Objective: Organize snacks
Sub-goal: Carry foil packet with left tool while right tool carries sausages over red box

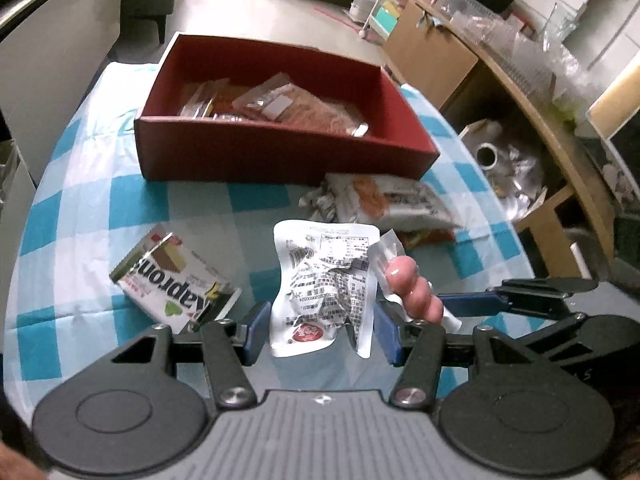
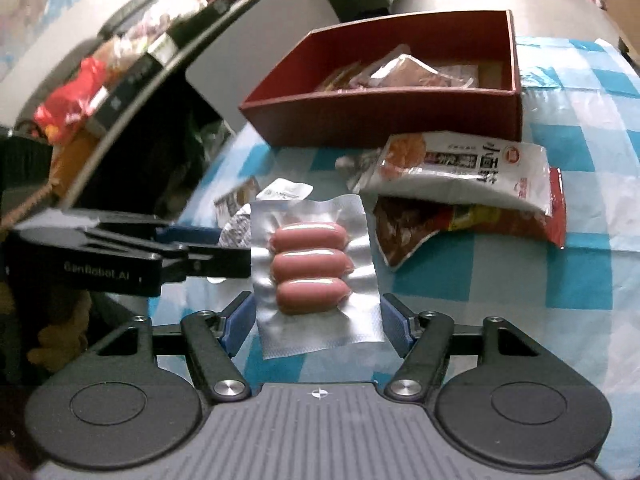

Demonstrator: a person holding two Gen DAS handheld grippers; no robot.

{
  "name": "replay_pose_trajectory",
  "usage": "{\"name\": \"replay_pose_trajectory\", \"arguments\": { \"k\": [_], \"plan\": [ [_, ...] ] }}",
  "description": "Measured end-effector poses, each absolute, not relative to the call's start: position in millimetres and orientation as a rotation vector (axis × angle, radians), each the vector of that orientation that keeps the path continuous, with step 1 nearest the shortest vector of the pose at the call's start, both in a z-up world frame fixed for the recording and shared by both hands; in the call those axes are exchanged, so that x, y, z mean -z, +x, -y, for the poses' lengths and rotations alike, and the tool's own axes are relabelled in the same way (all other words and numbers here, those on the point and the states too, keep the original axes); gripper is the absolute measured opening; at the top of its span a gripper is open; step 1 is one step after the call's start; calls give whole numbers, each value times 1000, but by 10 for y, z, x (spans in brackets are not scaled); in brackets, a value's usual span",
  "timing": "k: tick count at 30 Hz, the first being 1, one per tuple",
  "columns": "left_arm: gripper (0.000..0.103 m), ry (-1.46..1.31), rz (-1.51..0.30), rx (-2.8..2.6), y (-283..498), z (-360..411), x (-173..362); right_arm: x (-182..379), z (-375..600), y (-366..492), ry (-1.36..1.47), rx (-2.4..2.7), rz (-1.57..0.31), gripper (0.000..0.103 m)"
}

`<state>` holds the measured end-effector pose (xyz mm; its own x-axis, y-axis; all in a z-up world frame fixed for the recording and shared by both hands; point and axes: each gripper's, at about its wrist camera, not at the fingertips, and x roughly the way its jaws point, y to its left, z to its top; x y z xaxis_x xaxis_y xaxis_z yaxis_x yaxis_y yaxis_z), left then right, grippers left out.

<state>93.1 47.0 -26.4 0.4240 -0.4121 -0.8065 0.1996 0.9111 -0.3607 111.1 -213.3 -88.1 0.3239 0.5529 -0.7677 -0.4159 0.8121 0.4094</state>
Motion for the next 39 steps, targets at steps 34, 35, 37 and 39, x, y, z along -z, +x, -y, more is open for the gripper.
{"name": "replay_pose_trajectory", "arguments": {
  "k": [34, 35, 37, 39],
  "plan": [
    [48, -229, -875, 295, 2383, -259, -111, 365, 2081, 2418, 157, -569, -828, 74],
    [48, -226, -879, 287, 2424, -251, -82, 390, 2063, 2463, 149, -564, -835, 74],
    [48, -210, -881, 274, 2470, -232, -44, 431, 2033, 2536, 135, -557, -845, 74],
    [48, -193, -882, 256, 2525, -211, -3, 470, 1998, 2596, 126, -556, -855, 74]
  ]
}}
